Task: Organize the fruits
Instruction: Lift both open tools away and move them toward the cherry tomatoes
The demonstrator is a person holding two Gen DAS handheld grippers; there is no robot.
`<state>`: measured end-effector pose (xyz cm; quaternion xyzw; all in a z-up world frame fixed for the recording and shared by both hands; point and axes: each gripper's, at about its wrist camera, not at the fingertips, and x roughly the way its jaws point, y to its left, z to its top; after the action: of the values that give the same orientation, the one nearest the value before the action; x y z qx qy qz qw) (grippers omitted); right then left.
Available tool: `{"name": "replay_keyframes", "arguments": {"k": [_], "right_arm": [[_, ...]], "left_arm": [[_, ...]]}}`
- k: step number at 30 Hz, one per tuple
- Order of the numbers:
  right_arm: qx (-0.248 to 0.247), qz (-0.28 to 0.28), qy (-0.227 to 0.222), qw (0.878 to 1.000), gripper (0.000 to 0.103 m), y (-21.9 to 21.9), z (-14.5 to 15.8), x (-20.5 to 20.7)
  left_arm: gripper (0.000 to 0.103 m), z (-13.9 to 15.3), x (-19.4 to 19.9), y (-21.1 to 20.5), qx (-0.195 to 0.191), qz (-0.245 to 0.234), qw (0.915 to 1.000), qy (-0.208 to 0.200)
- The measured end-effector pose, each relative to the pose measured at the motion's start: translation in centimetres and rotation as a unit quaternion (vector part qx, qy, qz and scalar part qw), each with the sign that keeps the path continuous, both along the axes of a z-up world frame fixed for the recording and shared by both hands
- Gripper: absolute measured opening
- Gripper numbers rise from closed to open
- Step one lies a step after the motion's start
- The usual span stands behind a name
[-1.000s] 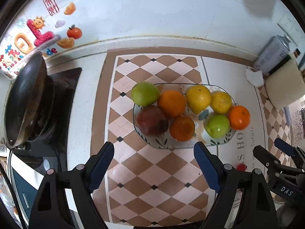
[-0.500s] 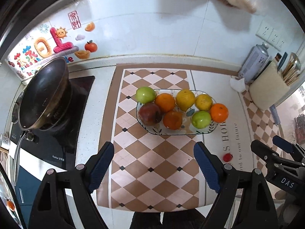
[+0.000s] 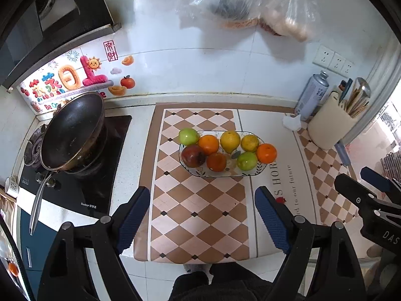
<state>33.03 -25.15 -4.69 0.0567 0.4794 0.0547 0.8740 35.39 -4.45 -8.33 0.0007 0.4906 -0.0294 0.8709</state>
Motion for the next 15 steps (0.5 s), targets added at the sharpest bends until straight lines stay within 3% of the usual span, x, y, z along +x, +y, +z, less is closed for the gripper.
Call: {"name": "replay_keyframes", "arguments": {"k": [6,15], "right_arm": [[0.001,0.009,-0.013,1.0,0.092,0.5,1.8,-1.3],[0.011,0.01,-0.01,1.0,0.092,0.3,1.8,-1.2]], "left_arm": [[0.085,1.3,-1.0,-0.2,-0.004,-0.002,1.0,-0.008],[0.085,2.2,-1.6,-0.2,-0.004,0.002,0.9998,-0.017]]}}
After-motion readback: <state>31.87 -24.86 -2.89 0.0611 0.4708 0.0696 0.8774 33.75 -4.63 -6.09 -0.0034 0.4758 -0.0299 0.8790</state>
